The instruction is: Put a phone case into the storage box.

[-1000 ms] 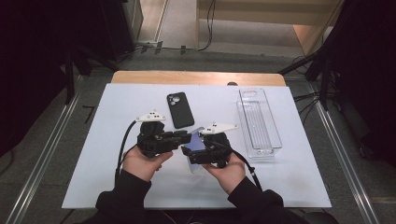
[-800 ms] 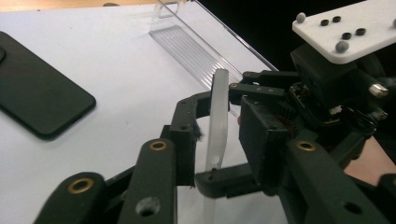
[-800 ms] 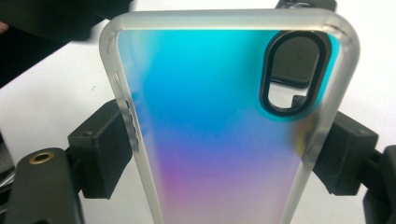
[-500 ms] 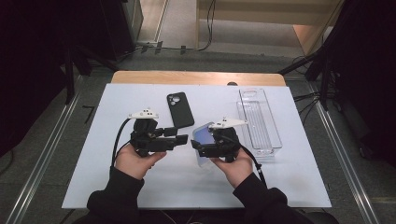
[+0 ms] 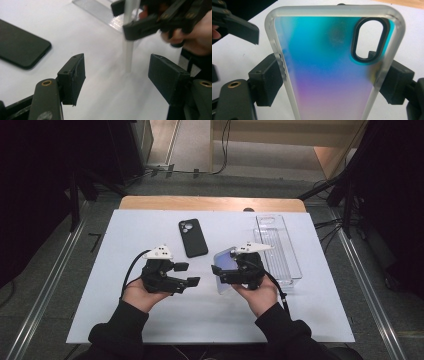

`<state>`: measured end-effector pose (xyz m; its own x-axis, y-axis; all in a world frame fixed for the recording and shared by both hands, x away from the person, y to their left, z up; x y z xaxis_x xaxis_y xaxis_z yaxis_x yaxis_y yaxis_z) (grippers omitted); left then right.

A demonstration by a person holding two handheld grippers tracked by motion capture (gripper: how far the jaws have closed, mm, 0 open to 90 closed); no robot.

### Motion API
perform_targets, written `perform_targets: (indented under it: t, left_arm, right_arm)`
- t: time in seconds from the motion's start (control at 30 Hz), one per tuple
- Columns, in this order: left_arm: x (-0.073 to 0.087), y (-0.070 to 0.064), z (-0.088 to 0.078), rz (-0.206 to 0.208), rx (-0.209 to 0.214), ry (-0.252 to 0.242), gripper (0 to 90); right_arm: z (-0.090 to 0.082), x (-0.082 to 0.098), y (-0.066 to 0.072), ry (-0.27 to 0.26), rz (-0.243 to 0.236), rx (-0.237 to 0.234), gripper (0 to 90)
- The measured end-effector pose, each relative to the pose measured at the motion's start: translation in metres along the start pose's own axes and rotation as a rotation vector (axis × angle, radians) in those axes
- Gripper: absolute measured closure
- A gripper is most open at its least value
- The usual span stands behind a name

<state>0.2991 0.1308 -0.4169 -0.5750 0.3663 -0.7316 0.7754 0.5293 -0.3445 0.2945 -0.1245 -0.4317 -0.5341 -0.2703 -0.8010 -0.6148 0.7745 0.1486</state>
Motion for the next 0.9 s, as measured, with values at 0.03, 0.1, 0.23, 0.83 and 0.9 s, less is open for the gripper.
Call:
perform_targets:
  t: [0.03,0.1,0.23,0.83,0.9]
  left_arm:
    - [0.002,0.002,0.001,0.000,-0.009,0.005,30.6]
    - [0.006,0.004,0.002,0.013,-0.004,0.019,30.7]
    - [0.016,0.011,0.002,0.008,0.016,0.029,30.7]
    - [0.050,0.030,-0.009,-0.031,-0.026,0.060,28.0]
    - [0.051,0.031,-0.011,-0.039,-0.032,0.055,28.1]
  right_arm:
    - [-0.001,0.000,-0.001,-0.002,0.000,-0.001,15.3]
    - [-0.003,-0.001,-0.002,-0.005,-0.001,-0.004,15.3]
    - [-0.005,-0.002,-0.004,-0.006,-0.003,-0.007,15.3]
    - [-0.019,-0.009,-0.017,0.000,-0.025,-0.063,15.3]
    - [-0.021,-0.011,-0.018,-0.004,-0.028,-0.070,15.3]
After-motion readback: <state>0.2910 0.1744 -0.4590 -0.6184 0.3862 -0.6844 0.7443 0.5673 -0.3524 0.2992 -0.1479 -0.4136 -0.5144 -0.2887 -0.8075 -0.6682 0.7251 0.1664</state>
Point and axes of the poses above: each handheld gripper's, and its own axes: z roughly forward along the jaws, x roughly out of its underside, y roughly to its left, the point moved 1 cm from there along z, roughly forward along the jaws, and after that the axes turned 6 degrees about -z, right-handed, at the moved point
